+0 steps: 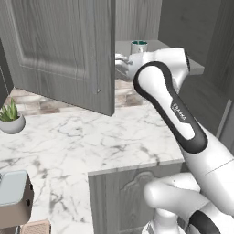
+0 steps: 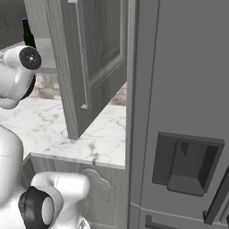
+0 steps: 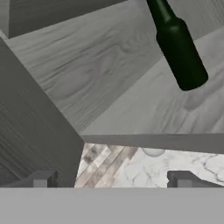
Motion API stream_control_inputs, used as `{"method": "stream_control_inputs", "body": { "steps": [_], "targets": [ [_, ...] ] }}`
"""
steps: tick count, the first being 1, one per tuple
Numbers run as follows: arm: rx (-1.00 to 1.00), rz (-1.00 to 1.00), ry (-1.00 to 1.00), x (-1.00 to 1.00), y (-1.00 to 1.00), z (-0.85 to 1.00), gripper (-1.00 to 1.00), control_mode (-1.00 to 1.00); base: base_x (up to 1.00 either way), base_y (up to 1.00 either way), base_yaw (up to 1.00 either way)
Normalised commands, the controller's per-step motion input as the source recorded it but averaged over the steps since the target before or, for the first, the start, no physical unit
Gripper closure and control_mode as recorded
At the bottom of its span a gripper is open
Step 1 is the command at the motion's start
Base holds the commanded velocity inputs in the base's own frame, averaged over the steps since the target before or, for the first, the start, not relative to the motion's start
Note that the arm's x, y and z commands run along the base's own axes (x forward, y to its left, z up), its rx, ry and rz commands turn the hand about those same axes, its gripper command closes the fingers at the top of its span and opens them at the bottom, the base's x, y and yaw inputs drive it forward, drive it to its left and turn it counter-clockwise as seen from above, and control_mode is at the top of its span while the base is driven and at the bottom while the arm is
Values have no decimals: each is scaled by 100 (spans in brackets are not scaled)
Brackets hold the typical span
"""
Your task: Open the cabinet directly in front. Then move the beer and the mug to the dining counter with the jar on it.
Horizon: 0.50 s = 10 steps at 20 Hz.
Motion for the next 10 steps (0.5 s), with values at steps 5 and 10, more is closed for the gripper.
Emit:
{"method": "stream_control_inputs", "body": {
  "steps": [5,10],
  "targets": [
    [0,23,0,-4,86,0,-100,-100,0,0,0],
    [0,21,-4,-30,93,0,-100,-100,0,0,0]
  ]
}}
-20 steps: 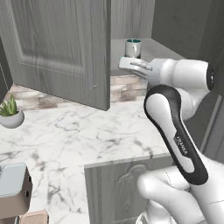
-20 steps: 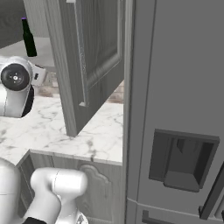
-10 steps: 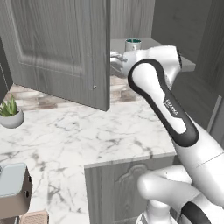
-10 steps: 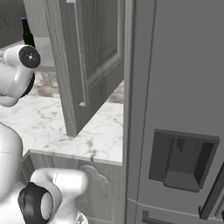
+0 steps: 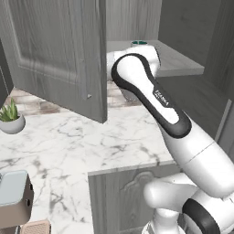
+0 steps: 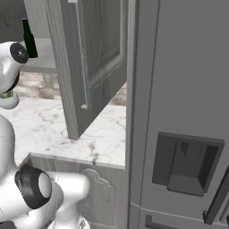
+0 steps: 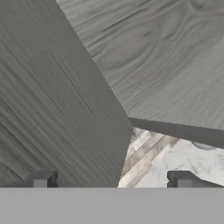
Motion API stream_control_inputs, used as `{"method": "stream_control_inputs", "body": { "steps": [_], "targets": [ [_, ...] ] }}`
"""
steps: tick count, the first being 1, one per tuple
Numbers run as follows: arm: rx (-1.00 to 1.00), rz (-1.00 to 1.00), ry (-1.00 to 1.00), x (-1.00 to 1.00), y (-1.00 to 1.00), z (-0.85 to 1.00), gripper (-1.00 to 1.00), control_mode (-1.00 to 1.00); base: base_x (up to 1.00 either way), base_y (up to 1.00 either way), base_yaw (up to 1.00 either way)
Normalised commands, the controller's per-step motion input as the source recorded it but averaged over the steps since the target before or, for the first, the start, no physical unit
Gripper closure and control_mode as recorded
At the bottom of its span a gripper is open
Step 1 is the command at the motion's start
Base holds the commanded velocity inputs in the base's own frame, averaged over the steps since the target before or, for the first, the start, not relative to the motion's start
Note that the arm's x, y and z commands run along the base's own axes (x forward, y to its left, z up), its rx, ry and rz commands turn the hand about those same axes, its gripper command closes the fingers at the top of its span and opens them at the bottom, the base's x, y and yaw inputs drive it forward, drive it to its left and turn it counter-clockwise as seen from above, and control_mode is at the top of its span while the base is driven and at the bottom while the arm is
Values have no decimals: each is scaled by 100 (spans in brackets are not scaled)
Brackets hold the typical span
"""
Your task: Open the cabinet directly in front. Then move the beer and the mug to the dining counter with the jar on it.
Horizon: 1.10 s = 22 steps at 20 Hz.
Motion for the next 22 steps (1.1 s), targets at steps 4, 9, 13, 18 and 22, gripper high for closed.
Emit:
{"method": "stream_control_inputs", "body": {
  "steps": [4,9,13,18,22],
  "targets": [
    [7,16,-10,-47,99,0,-100,-100,0,0,0],
    [14,6,-11,-26,100,-4,-100,-100,0,0,0],
    [23,-1,-1,9,71,-23,-100,-100,0,0,0],
    [0,-4,0,2,-10,7,-100,-100,0,0,0],
    [-2,-34,0,-18,-97,57,-100,-100,0,0,0]
  ]
}}
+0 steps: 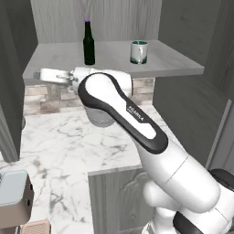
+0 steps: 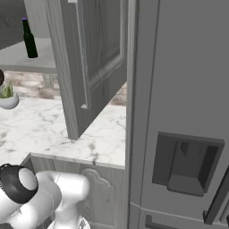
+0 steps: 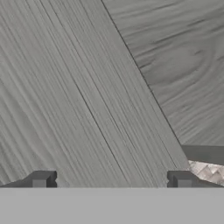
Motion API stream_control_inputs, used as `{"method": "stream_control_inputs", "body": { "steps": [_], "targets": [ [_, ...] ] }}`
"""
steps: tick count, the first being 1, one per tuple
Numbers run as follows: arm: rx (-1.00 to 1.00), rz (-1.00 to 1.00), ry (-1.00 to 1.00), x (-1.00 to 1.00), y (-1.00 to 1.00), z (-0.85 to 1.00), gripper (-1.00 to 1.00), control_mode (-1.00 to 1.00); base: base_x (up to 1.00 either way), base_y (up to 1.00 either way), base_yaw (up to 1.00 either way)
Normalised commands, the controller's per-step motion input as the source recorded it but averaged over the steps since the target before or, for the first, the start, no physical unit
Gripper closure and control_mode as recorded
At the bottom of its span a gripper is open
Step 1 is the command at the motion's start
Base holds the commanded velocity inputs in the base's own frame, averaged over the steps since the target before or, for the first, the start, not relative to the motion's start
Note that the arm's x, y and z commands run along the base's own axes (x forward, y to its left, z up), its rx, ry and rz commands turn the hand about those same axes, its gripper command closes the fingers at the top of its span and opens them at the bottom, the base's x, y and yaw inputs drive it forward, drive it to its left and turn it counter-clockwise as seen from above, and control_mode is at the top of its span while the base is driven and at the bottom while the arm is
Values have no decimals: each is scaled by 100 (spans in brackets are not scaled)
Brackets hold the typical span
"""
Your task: Open the cabinet directly in front. Then move the beer and the mug to the dining counter with the jar on it.
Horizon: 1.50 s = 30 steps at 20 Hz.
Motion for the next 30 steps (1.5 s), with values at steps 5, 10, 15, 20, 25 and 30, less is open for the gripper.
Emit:
{"method": "stream_control_inputs", "body": {
  "steps": [5,10,15,20,25,30],
  "targets": [
    [-7,-42,0,-20,-100,51,-100,-100,0,0,0],
    [-20,-36,5,-11,-96,19,-100,-100,0,0,0],
    [-36,-27,13,0,-77,0,-100,-100,0,0,0],
    [-38,-26,18,0,-55,0,-100,-100,0,0,0],
    [-15,-5,3,2,-4,0,-100,-100,0,0,0],
    [0,0,0,28,0,0,-100,-100,0,0,0]
  ]
}}
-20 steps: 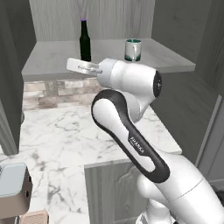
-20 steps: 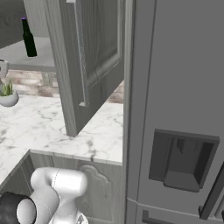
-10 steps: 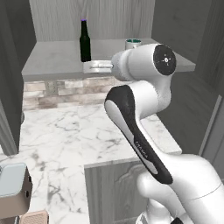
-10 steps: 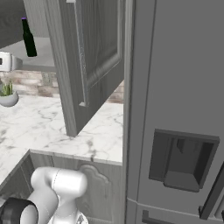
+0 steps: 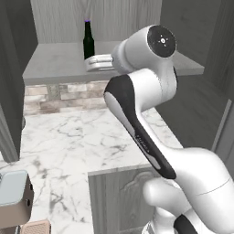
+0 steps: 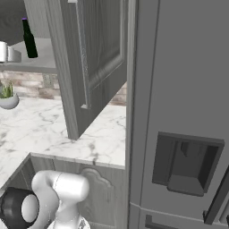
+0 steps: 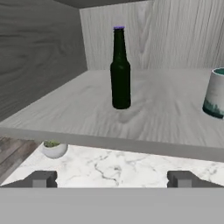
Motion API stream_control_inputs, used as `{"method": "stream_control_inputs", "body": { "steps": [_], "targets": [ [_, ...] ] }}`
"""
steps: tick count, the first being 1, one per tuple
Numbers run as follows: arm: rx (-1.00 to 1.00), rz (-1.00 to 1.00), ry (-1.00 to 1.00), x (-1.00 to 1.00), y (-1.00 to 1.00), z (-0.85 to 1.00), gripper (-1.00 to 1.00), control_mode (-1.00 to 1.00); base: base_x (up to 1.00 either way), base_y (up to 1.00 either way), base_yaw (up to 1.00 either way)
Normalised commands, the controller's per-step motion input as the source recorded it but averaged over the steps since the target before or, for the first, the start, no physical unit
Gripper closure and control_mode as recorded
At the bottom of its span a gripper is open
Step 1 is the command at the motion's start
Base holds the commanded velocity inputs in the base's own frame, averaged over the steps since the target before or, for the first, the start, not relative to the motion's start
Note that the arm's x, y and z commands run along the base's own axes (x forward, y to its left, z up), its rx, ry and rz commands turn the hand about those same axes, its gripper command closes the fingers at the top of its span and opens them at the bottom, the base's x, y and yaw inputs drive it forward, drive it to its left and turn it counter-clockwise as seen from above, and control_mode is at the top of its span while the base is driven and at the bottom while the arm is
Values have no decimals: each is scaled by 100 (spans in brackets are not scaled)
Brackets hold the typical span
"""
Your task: Open the cabinet directly in front. Then move the beer and the mug to the dining counter with the jar on it.
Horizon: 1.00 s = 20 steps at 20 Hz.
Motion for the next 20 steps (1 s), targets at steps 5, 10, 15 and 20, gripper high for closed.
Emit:
{"method": "stream_control_inputs", "body": {
  "steps": [5,10,15,20],
  "targets": [
    [1,0,-5,65,-15,0,-100,-100,0,0,0],
    [0,0,-3,77,-4,1,-100,-100,0,0,0],
    [0,0,0,65,0,0,-100,-100,0,0,0],
    [0,0,3,52,27,0,-100,-100,0,0,0]
  ]
}}
